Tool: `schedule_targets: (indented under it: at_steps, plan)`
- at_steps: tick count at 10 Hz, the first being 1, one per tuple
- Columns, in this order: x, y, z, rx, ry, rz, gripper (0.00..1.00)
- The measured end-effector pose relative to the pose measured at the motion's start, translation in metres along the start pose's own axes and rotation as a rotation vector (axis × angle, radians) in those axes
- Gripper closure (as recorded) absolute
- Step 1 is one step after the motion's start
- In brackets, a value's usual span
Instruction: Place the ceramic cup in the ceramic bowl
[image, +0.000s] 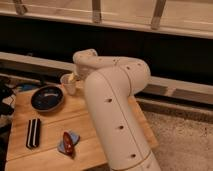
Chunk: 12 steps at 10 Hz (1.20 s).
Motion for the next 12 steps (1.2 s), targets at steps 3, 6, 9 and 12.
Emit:
schedule_targets:
  at_steps: [3,6,9,12]
  plan:
    - [0.002,-0.006,0.002,-0.003,0.015,-0.001,0.86]
    - [0.002,-0.002,-0.013,-0.003,0.010,-0.013,0.99]
    - [-0.006,0.005,-0.044,-0.003,0.003,-0.030,0.99]
    - [-0.002,0.010,-0.049,-0.006,0.008,-0.056,0.99]
